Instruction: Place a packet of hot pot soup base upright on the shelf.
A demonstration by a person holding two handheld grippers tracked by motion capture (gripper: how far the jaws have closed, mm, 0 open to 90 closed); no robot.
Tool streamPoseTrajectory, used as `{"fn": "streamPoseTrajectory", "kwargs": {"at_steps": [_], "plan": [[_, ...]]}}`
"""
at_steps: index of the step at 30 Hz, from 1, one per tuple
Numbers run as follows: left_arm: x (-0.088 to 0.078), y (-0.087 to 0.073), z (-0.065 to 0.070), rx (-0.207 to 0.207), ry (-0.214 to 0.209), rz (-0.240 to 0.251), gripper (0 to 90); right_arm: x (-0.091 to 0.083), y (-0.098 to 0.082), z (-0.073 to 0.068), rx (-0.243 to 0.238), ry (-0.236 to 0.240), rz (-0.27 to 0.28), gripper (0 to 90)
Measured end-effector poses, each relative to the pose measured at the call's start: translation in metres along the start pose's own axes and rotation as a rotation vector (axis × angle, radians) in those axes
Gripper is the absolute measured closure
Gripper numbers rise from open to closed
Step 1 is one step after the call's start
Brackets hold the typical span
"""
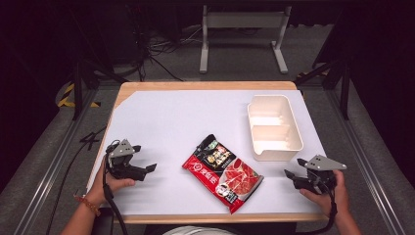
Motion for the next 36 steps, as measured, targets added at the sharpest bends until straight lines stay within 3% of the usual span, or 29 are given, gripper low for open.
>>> {"fn": "streamPoseTrajectory", "kwargs": {"at_steps": [5,8,18,27,32,34,36], "plan": [[0.004,0.003,0.006,0.012,-0.016,-0.009,7.3,-0.002,0.002,-0.001,-0.011,-0.005,0.003,36.3],[0.008,0.007,0.012,0.03,-0.05,-0.012,8.1,-0.001,0.004,0.0,-0.005,-0.007,0.008,36.0],[0.031,0.024,0.035,0.019,-0.164,-0.053,11.2,0.002,0.002,-0.003,-0.008,0.001,-0.007,35.9],[0.079,0.051,0.065,0.027,-0.315,-0.096,11.2,0.004,0.001,-0.005,-0.013,0.008,-0.018,35.9],[0.102,0.055,0.074,0.038,-0.343,-0.132,13.3,0.005,0.0,-0.005,-0.013,0.015,-0.02,35.9],[0.111,0.051,0.077,0.058,-0.348,-0.178,15.0,0.005,0.0,-0.006,-0.011,0.019,-0.021,35.9],[0.119,0.05,0.08,0.027,-0.368,-0.198,15.6,0.006,0.0,-0.006,-0.014,0.022,-0.025,35.9]]}}
Point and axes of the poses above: each handheld gripper's, and its own axes: x roughly forward along the jaws, y roughly out of its top, z roughly to its right, the point moved 9 cm from there along x, roughly forward along the jaws, and after that the axes turned 5 degrees about z, right-handed, at the moved point
